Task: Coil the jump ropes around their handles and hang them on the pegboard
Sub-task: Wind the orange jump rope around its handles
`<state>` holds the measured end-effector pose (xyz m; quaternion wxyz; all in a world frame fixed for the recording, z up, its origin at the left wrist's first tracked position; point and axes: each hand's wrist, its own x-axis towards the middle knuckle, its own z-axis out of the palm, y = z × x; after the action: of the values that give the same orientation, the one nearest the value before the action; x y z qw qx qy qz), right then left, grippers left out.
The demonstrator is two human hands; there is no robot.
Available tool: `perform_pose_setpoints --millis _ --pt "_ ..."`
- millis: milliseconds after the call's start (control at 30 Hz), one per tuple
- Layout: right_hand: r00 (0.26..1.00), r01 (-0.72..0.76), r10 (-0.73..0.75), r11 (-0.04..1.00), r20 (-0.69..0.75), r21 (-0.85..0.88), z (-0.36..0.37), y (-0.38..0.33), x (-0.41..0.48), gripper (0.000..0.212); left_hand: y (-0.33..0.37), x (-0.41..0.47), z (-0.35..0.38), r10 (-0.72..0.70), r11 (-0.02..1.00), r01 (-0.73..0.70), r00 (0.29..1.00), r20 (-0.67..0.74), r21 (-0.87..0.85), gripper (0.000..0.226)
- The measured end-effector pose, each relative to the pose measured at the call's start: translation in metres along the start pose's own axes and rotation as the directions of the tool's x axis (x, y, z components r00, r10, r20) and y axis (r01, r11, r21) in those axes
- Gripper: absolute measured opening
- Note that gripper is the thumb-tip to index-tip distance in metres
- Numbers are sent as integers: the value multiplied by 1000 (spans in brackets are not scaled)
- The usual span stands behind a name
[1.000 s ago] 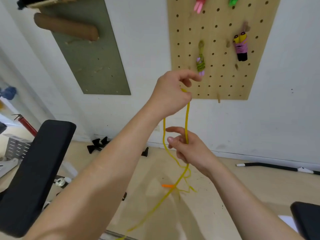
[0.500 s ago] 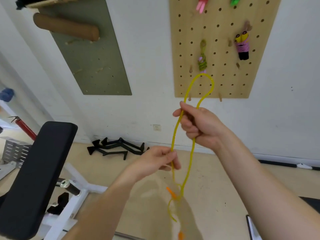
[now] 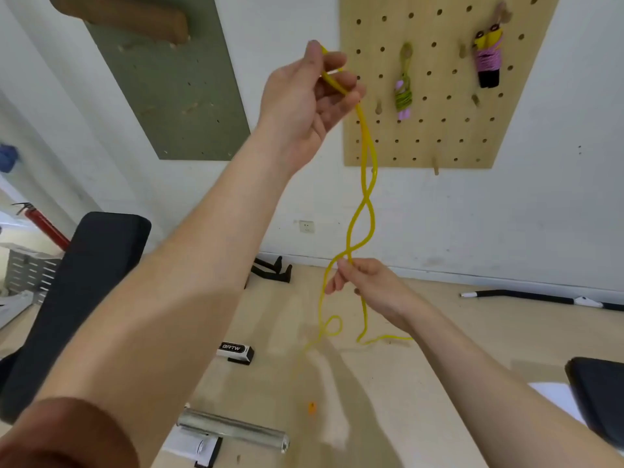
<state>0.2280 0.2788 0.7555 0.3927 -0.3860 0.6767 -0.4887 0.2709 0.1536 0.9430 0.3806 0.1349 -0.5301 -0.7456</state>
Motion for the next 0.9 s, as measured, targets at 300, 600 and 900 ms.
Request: perform_pose_setpoints --millis 300,600,900 --pt "939 -66 17 989 -342 -132 7 4 20 43 16 -7 -11 -11 971 16 1000 20 -241 33" --pt "996 -87 63 832 63 547 29 -37 26 43 -17 -5 -49 -84 978 112 984 -156 178 44" --pt "984 -179 138 665 116 725 -11 -69 54 52 -118 -139 -119 -431 735 347 903 6 582 28"
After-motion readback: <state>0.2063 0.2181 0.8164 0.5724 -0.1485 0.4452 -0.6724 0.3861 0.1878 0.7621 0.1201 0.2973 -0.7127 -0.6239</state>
